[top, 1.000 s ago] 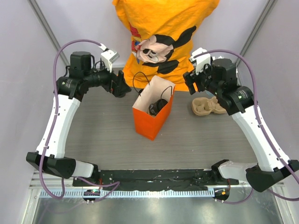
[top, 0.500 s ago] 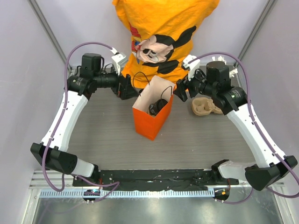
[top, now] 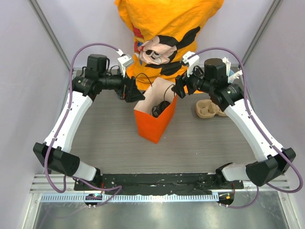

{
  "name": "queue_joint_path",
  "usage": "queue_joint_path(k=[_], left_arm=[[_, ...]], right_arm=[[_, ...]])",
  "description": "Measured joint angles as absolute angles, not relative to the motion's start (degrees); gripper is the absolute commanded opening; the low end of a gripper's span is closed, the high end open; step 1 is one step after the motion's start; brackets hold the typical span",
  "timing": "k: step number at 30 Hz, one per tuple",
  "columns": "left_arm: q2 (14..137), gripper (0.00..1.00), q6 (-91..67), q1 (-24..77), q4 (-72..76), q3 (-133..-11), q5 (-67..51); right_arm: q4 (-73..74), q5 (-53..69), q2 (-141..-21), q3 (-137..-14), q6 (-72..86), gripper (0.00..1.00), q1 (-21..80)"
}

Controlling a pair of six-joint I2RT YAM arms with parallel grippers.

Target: Pack the takeout coffee

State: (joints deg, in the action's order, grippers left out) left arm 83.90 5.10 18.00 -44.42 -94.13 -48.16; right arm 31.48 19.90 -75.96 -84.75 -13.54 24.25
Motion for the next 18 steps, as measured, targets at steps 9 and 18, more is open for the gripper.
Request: queue_joint_path(k=[9, 18], left_arm=[[83.9, 0.95, 5.28, 18.26, -44.93, -94.15, -54.0], [83.9, 0.93, 5.65, 19.81, -46.83, -94.39, -58.52]], right_arm=[[27.31, 14.7, -78.11, -85.06, -11.81, 0.76, 24.25], [26.3, 11.35, -78.7, -86.48, -11.77, 0.76, 23.92]])
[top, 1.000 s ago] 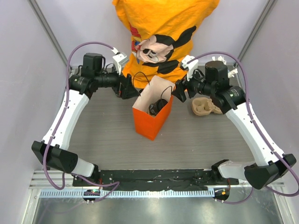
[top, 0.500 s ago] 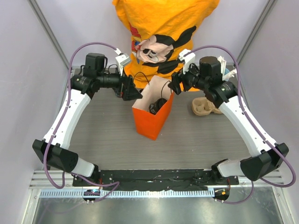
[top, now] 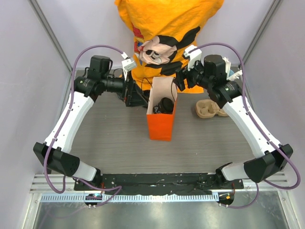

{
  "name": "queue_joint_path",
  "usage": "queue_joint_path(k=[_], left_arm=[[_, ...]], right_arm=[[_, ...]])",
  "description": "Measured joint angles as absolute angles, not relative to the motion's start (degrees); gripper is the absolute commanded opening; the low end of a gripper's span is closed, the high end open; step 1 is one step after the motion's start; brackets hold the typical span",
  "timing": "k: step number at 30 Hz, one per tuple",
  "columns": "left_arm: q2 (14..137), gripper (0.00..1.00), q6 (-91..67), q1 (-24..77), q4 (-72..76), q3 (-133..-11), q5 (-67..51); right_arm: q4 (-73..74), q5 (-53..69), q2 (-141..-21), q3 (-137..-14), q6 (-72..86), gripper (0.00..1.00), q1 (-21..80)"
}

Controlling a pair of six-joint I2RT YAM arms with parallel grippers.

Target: Pack the takeout coffee

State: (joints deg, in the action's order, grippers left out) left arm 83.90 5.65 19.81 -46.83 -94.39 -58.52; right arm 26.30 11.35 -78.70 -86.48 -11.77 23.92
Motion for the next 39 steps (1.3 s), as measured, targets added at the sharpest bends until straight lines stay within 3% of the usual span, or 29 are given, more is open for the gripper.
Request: queue_joint_path(k=[7, 10, 14, 21, 33, 39], left_arm=[[83.9, 0.93, 6.26, 20.62, -47.94, -94.54, -60.6], [83.9, 0.98, 6.44, 20.67, -48.23, -94.61, -60.75], [83.9, 1.0, 6.92, 20.67, -49.5, -95.26, -59.75], [83.55, 1.0, 11.53, 20.62, -54.24, -98.61, -53.69], [75.11, 1.0, 10.79, 11.27, -56.34, -100.22, -26.52], [74.19, 1.0, 10.66, 5.67, -56.07, -107.28, -13.65]], right_arm=[[25.69, 10.52, -79.55, -86.83, -11.77, 0.77, 23.7], [25.65, 10.35, -79.88, -86.89, -11.81, 0.82, 23.59], [26.41, 10.04, -79.9, -87.37, -12.23, 1.0, 23.51], [33.98, 8.36, -78.5, -91.24, -15.84, 1.0, 23.49], [50.83, -4.43, -68.6, -98.35, -24.27, 1.0, 22.57], [56.31, -2.26, -68.34, -113.49, -23.05, 1.0, 21.61]])
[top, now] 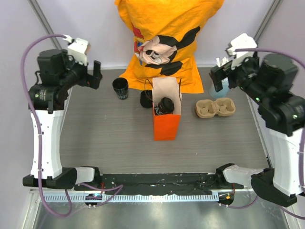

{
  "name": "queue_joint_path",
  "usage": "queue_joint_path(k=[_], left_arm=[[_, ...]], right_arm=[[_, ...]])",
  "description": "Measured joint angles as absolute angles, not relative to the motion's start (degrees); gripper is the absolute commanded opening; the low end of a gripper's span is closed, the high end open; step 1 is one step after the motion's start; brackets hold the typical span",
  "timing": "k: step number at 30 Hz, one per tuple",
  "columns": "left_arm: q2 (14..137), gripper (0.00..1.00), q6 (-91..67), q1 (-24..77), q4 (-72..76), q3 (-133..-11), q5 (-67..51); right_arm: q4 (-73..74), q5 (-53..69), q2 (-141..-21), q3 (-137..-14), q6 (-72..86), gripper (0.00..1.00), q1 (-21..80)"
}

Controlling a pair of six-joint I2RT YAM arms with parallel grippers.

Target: Pack the takeout coffee

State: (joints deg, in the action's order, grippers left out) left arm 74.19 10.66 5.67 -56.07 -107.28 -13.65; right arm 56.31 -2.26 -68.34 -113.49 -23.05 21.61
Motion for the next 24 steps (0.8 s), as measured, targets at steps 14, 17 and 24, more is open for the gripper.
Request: queue_joint_path(k=[14, 17, 24], left_arm=[[74.72, 1.0, 6.81, 1.76, -57.49, -127.85, 3.2], [74.74, 1.0, 6.42, 1.76, -57.89, -129.29, 4.34], [75.55, 1.0, 6.39, 1.74, -59.37, -129.34, 5.54]], right_arm=[[52.14, -15.35, -72.95, -128.33, -19.2, 1.0, 20.88], [50.92, -19.55, -74.76, -128.29, -19.09, 0.99, 20.86], [49.52, -24.6, -75.22, -128.03, -18.7, 1.0, 20.86]])
